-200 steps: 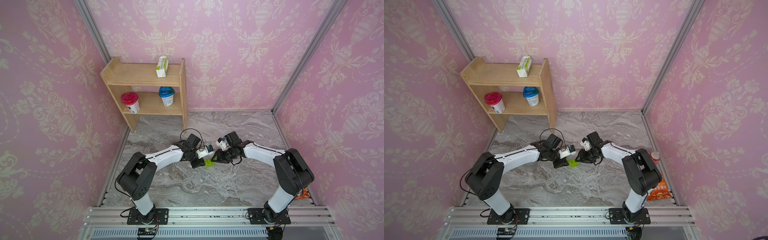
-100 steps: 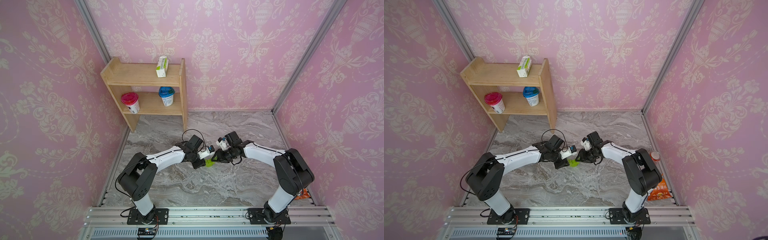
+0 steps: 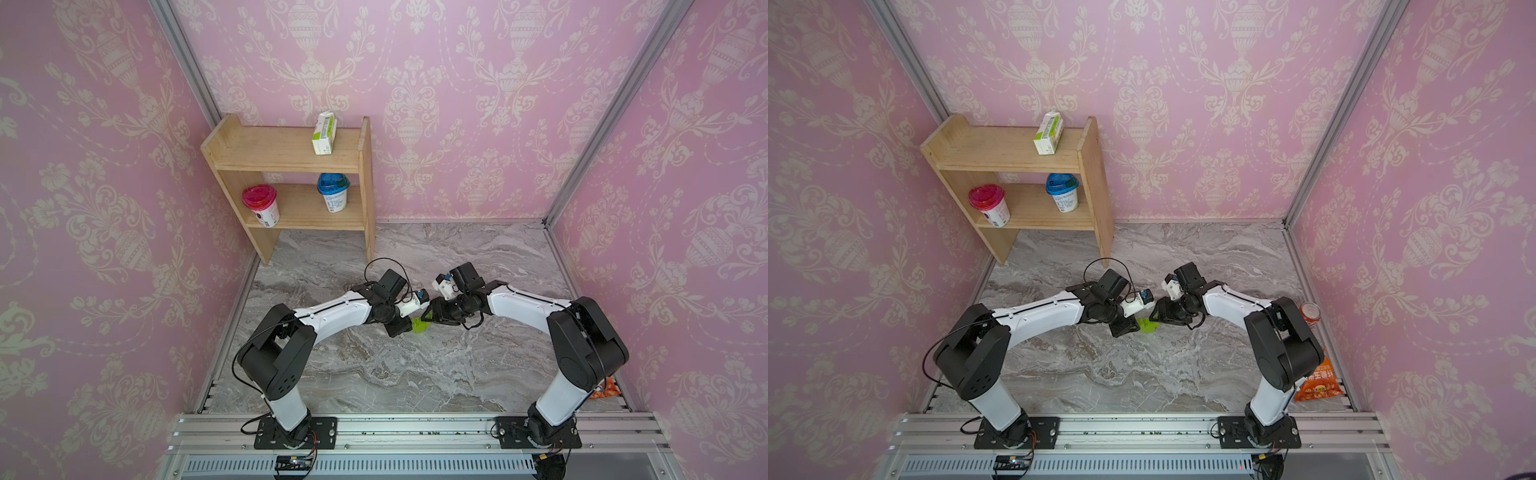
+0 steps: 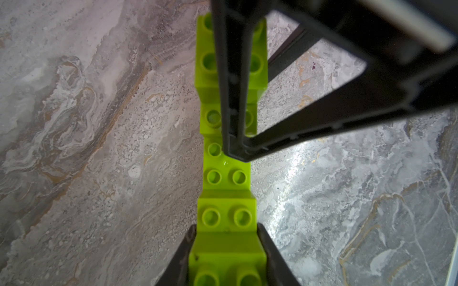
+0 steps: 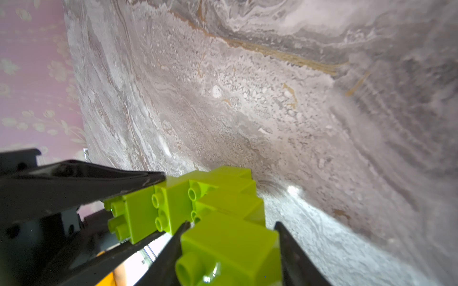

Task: Assemble the letter v with lego
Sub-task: Assemble the lego brick with the lego brick, then adjust the lego brick at the center of the board.

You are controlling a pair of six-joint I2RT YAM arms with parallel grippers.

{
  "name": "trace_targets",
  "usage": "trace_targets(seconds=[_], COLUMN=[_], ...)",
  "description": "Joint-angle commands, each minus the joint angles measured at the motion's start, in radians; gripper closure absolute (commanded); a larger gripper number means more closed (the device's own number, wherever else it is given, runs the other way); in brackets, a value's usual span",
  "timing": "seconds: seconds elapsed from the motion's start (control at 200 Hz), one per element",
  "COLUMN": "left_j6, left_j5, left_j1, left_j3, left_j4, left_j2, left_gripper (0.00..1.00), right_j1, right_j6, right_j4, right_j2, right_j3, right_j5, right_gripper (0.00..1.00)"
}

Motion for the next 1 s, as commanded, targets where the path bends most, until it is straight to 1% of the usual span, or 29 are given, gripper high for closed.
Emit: trace_targets(seconds=[0.0,0.15,0.225,0.335,0.405,0.46,0.49,0.55,0.595,0.615,0.691,0.751,0.811,0.866,0.926,0.996], left_j6=[0.008,0.030,0.035,0.038,0.036,0.022,0.009,-0.045,-0.100,-0.126,-0.240,-0.347,-0.456,-0.529,-0.576,-0.600], left_j5=[-0.054,-0.060,-0.058,-0.044,-0.038,-0.044,-0.054,-0.096,-0.131,-0.141,-0.158,-0.171,-0.198,-0.212,-0.231,-0.227], left_j1=[-0.011,-0.016,-0.018,-0.018,-0.016,-0.014,-0.015,-0.010,-0.006,-0.002,0.017,0.040,0.068,0.095,0.115,0.137], left_j3=[0.012,0.027,0.028,0.035,0.034,0.033,0.030,0.016,0.000,-0.010,-0.053,-0.085,-0.112,-0.139,-0.170,-0.206], left_j4=[-0.096,-0.102,-0.092,-0.079,-0.066,-0.063,-0.061,-0.048,-0.034,-0.026,0.008,0.036,0.041,0.033,0.019,0.005], left_j2=[0.038,0.027,0.008,-0.038,-0.089,-0.139,-0.172,-0.241,-0.296,-0.320,-0.408,-0.472,-0.531,-0.586,-0.652,-0.729], left_gripper=[0.49,0.31,0.25,0.21,0.18,0.18,0.18,0.17,0.16,0.15,0.13,0.10,0.09,0.07,0.07,0.07], right_j1=[0.004,0.003,0.002,0.000,-0.010,-0.022,-0.027,-0.031,-0.028,-0.026,-0.002,0.031,0.063,0.076,0.079,0.085], right_j6=[-0.019,-0.022,-0.032,-0.065,-0.104,-0.153,-0.188,-0.282,-0.366,-0.408,-0.619,-0.845,-1.049,-1.182,-1.281,-1.354], right_j4=[-0.025,-0.032,-0.056,-0.134,-0.217,-0.312,-0.374,-0.496,-0.563,-0.584,-0.614,-0.607,-0.583,-0.590,-0.636,-0.681], right_j2=[0.008,-0.005,-0.018,-0.050,-0.088,-0.132,-0.160,-0.214,-0.251,-0.267,-0.312,-0.318,-0.305,-0.272,-0.215,-0.139], right_j3=[0.005,0.010,0.020,0.043,0.060,0.083,0.099,0.147,0.176,0.217,0.259,0.281,0.293,0.321,0.388,0.461], right_j5=[0.010,0.007,0.014,0.028,0.048,0.086,0.130,0.229,0.273,0.283,0.319,0.352,0.357,0.344,0.337,0.344], right_gripper=[0.35,0.31,0.30,0.26,0.23,0.21,0.20,0.17,0.16,0.16,0.15,0.12,0.09,0.08,0.10,0.12])
